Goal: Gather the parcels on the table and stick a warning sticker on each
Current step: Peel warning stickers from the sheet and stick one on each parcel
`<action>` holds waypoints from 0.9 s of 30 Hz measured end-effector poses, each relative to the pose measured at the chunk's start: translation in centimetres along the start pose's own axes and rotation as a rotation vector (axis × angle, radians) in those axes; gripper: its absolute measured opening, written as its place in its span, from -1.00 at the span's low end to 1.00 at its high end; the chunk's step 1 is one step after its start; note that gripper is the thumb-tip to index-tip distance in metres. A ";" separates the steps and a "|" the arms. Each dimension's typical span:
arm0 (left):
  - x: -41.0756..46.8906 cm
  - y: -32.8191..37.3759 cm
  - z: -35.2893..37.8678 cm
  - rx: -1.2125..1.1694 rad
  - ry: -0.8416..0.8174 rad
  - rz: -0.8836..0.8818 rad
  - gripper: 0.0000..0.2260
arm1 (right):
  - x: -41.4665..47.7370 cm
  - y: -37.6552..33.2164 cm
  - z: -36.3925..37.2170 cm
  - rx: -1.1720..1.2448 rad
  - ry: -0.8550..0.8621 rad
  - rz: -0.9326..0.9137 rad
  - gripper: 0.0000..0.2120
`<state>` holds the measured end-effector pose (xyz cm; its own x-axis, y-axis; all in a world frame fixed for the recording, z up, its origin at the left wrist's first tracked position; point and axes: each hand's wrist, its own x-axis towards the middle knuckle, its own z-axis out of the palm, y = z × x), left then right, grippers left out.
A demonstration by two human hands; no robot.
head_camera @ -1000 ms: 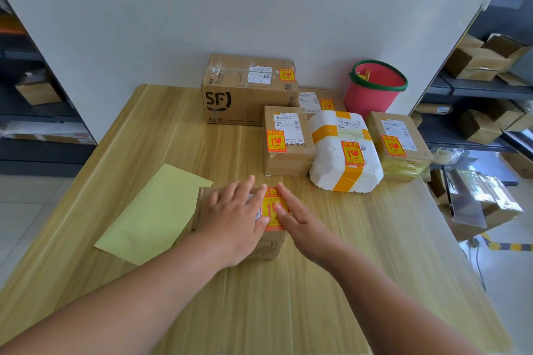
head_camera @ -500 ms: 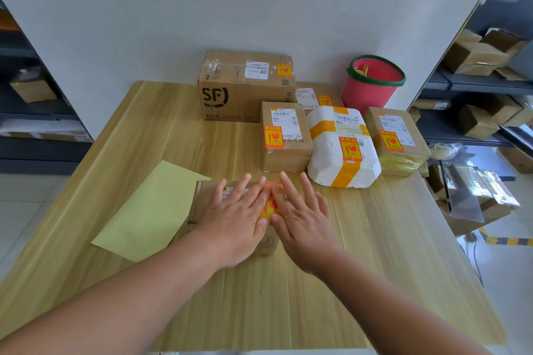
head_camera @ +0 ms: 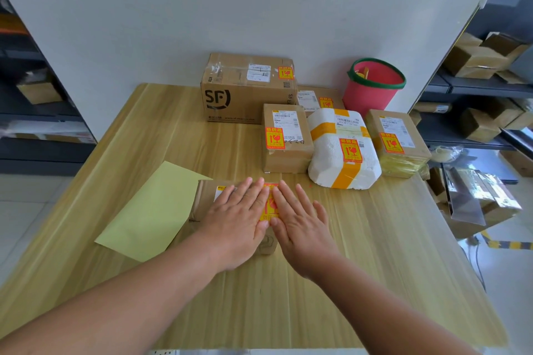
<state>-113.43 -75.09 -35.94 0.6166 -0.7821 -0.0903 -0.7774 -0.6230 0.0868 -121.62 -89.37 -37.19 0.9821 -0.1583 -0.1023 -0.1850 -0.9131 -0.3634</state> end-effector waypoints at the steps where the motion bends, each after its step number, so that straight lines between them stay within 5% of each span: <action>1: 0.0 0.0 0.0 0.008 -0.003 0.001 -0.36 | 0.0 0.0 0.0 -0.009 -0.001 -0.006 -0.30; 12: -0.6 -0.7 -1.6 -0.030 -0.064 -0.057 -0.23 | -0.4 -0.1 -0.8 0.102 0.019 0.004 -0.25; 18: -3.1 -3.9 -3.0 -0.320 -0.031 -0.573 0.18 | -1.1 -1.6 -1.7 0.303 -0.005 0.202 -0.09; 21: -3.0 -5.2 -1.8 -0.615 -0.119 -0.714 -0.04 | 0.0 -2.4 -1.0 0.339 0.001 0.237 -0.19; 24: -2.6 -5.5 -1.1 -0.681 -0.052 -0.703 -0.43 | 1.5 -3.1 -0.8 0.369 0.075 0.240 -0.35; 27: -1.8 -6.5 -2.0 -0.683 0.024 -0.704 -0.54 | 3.3 -3.7 -1.8 0.374 0.104 0.225 -0.30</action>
<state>-109.26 -69.67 -34.40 0.9199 -0.2234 -0.3223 0.0037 -0.8169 0.5768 -117.66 -87.17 -34.51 0.9105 -0.3924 -0.1302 -0.3762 -0.6557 -0.6546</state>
